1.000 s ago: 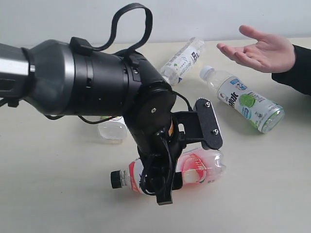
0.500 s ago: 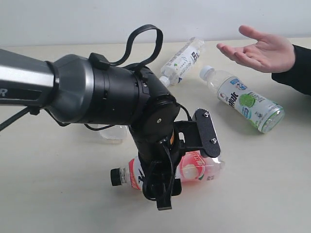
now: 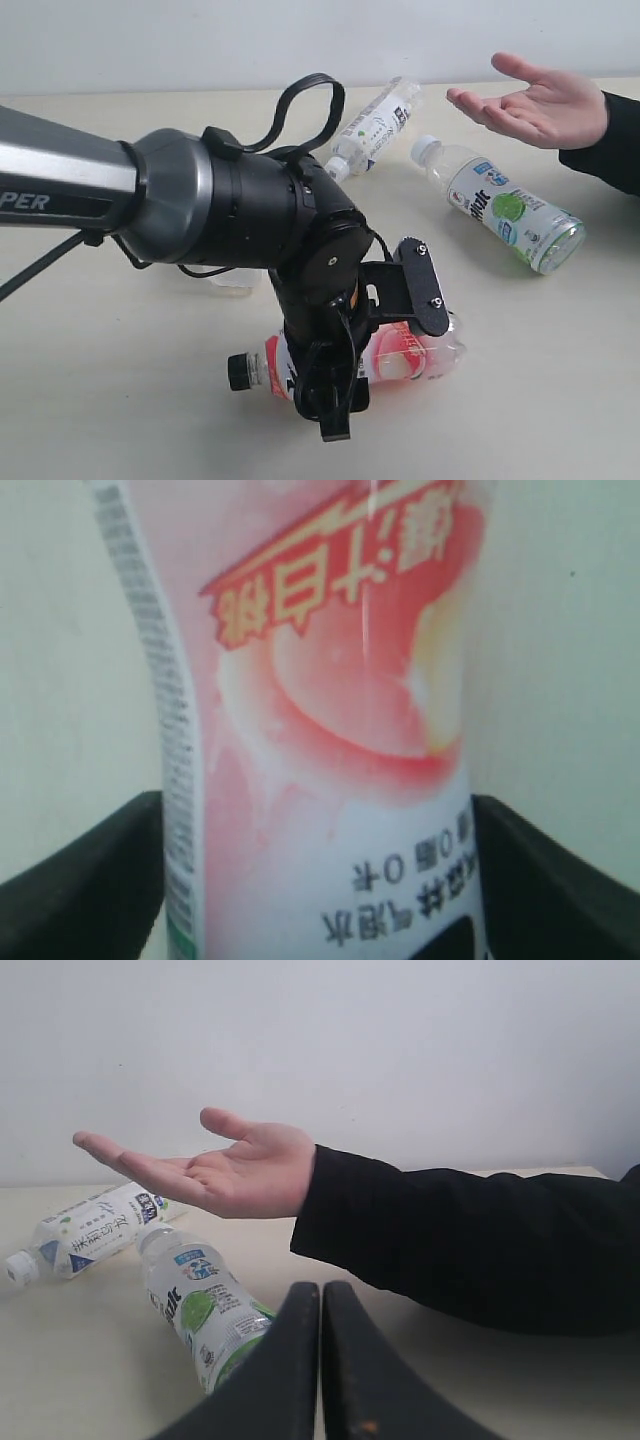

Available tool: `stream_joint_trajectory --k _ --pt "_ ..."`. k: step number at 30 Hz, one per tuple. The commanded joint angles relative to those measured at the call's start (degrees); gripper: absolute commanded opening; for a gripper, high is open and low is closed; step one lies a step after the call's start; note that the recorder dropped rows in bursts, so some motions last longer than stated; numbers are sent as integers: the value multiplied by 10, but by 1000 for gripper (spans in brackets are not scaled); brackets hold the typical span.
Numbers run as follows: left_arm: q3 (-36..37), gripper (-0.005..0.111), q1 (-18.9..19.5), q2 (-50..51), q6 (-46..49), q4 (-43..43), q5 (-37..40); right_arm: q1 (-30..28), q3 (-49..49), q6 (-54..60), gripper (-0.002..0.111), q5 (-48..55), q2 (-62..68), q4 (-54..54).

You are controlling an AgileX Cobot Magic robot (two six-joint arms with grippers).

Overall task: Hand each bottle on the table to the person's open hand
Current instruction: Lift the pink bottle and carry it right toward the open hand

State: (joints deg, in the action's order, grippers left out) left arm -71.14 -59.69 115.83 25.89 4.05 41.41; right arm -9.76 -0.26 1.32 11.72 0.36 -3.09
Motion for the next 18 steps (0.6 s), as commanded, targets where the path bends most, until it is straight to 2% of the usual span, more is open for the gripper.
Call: stream_joint_trajectory --k 1,4,8,9,14,18 --pt "-3 71 -3 9 -3 3 -2 -3 3 0 1 -2 -4 2" --pt "-3 50 -3 9 10 14 -2 -3 3 0 1 -2 -4 1" --pt "-3 6 -3 -3 10 58 2 -3 3 0 1 -2 -4 1" --pt "-3 1 -3 -11 13 84 6 -3 3 0 1 -2 -4 1" --pt "-18 0 -3 -55 13 193 23 -3 3 0 1 -2 -4 1" --pt "-37 0 -3 -99 13 401 14 -3 3 0 1 -2 -4 1"
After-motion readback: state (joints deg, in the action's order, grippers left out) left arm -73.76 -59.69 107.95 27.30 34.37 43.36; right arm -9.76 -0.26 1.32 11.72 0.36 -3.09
